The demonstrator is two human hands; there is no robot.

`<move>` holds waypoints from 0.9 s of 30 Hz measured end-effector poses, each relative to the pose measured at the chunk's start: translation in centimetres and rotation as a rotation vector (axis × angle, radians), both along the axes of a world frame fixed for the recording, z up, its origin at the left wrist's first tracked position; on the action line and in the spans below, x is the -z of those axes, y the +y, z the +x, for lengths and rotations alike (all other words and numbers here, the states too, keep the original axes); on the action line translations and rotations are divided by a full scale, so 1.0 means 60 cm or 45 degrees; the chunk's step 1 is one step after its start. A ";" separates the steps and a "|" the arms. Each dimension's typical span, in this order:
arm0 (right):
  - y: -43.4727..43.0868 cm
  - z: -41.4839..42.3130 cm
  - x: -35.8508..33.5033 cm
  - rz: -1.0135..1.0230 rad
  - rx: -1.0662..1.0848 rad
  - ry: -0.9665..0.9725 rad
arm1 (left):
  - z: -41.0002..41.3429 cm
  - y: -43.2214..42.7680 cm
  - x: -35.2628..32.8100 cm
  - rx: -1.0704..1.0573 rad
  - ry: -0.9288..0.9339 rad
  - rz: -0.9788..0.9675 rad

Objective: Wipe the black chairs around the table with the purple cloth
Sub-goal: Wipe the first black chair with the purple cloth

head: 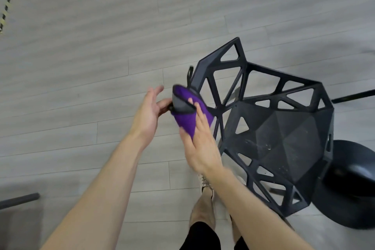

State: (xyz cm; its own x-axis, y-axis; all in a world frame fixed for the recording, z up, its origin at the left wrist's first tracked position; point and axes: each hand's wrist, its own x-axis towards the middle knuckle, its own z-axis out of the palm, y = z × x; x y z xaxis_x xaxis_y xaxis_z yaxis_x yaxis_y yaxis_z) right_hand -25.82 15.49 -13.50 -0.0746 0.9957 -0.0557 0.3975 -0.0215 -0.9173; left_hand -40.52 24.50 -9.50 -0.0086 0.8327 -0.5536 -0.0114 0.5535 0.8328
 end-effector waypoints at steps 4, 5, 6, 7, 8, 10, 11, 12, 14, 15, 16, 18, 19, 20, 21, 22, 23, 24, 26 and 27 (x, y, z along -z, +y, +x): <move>0.096 0.004 -0.006 -0.164 0.162 0.051 | 0.035 0.028 -0.012 -0.026 -0.047 0.067; 0.106 0.006 -0.004 -0.190 0.196 0.062 | 0.045 0.035 -0.015 -0.034 -0.032 0.086; 0.111 0.006 -0.003 -0.208 0.224 0.077 | 0.051 0.039 -0.016 -0.060 -0.004 0.107; 0.113 0.003 -0.001 -0.206 0.245 0.084 | 0.052 0.040 -0.015 -0.097 0.035 0.134; 0.109 -0.002 0.000 -0.189 0.251 0.082 | 0.047 0.039 -0.012 -0.122 0.084 0.161; 0.074 -0.015 -0.001 -0.146 0.224 0.081 | 0.034 0.029 -0.011 -0.091 0.160 0.189; 0.042 -0.020 0.000 -0.142 0.196 0.112 | 0.029 0.023 -0.010 -0.067 0.186 0.185; 0.002 -0.020 0.002 -0.145 0.152 0.153 | 0.025 0.018 -0.008 -0.040 0.215 0.175; -0.080 -0.013 0.011 -0.144 0.047 0.192 | 0.021 0.009 -0.007 0.046 0.288 0.149; -0.110 -0.007 0.016 -0.143 0.010 0.176 | 0.020 0.004 -0.007 0.084 0.313 0.138; -0.123 -0.001 0.021 -0.156 -0.010 0.162 | 0.020 -0.001 -0.006 0.104 0.326 0.127; -0.094 0.003 0.028 -0.183 0.009 0.201 | 0.021 -0.012 -0.005 0.117 0.329 0.115; -0.060 0.002 0.028 -0.183 0.054 0.239 | 0.024 -0.017 -0.006 0.123 0.326 0.108; -0.018 -0.001 0.028 -0.189 0.122 0.274 | 0.025 -0.020 -0.005 0.137 0.337 0.102; 0.024 -0.001 0.025 -0.206 0.196 0.299 | 0.026 -0.021 -0.005 0.160 0.352 0.105; 0.060 0.001 0.025 -0.229 0.256 0.301 | 0.028 -0.021 -0.006 0.187 0.369 0.109; 0.080 0.003 0.026 -0.249 0.287 0.284 | 0.030 -0.021 -0.007 0.206 0.373 0.109; 0.081 0.002 0.028 -0.277 0.284 0.265 | 0.031 -0.021 -0.009 0.222 0.372 0.105; 0.027 -0.002 0.035 -0.280 0.221 0.269 | 0.034 -0.025 -0.013 0.247 0.371 0.092; -0.016 -0.001 0.041 -0.232 0.177 0.295 | 0.033 -0.028 -0.014 0.257 0.383 0.091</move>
State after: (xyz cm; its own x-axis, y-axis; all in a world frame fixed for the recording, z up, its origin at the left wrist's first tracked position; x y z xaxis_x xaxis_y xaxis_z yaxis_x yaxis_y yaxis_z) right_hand -25.89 14.53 -15.94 0.0302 0.9724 -0.2312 0.1607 -0.2330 -0.9591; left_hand -38.52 22.83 -8.68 0.0065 0.8706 -0.4920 0.3436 0.4601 0.8187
